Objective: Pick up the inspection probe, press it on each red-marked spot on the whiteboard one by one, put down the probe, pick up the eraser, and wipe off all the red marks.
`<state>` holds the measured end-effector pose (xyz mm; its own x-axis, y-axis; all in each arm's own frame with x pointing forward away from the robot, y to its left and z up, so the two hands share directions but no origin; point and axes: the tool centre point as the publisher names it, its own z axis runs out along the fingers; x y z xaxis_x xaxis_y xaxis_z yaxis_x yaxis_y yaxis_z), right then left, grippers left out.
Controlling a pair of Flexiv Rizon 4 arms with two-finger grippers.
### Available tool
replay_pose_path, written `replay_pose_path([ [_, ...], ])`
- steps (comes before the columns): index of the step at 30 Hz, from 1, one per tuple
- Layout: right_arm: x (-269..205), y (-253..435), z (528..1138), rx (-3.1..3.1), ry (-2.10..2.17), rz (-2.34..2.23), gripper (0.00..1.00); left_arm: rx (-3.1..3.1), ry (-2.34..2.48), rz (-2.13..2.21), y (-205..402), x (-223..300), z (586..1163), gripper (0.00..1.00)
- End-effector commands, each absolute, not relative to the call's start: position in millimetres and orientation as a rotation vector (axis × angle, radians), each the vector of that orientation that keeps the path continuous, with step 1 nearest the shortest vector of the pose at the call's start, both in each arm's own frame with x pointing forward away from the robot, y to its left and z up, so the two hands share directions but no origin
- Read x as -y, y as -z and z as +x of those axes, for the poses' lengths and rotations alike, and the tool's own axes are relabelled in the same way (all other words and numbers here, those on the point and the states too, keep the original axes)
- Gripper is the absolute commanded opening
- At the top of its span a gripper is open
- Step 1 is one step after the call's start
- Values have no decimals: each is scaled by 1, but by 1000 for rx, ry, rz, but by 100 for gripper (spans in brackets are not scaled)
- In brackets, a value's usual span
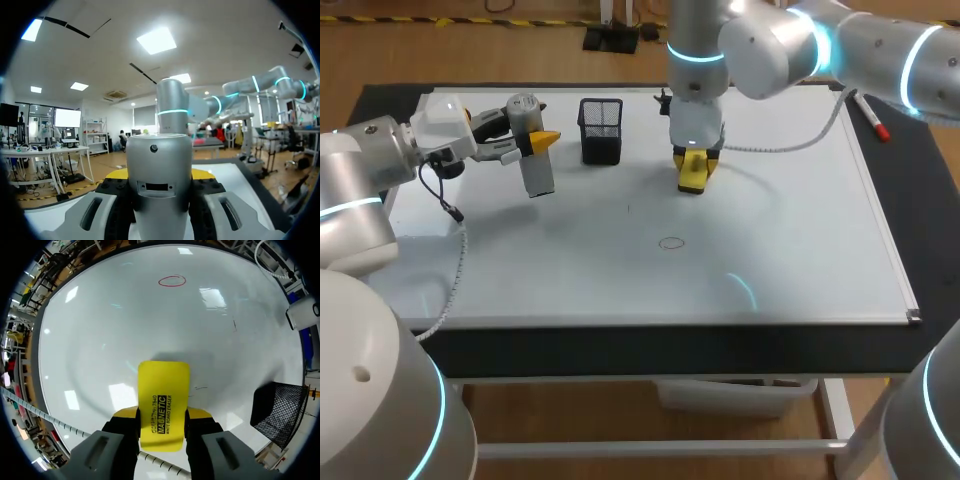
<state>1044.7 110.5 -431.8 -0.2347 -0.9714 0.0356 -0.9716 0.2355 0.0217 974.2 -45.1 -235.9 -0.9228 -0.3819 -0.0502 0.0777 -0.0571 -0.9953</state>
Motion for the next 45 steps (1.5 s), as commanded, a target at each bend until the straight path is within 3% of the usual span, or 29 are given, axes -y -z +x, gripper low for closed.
replay_pose_path([
  [1,-102,434,1042,2444,-18,1916,0,-1906,2051,-325,235,45,974,0],
  [14,-71,406,1054,2549,-58,1820,0,-1906,2051,-325,235,45,974,0],
  [45,85,385,1060,2870,-114,1257,0,-1906,2051,-325,235,45,974,0],
])
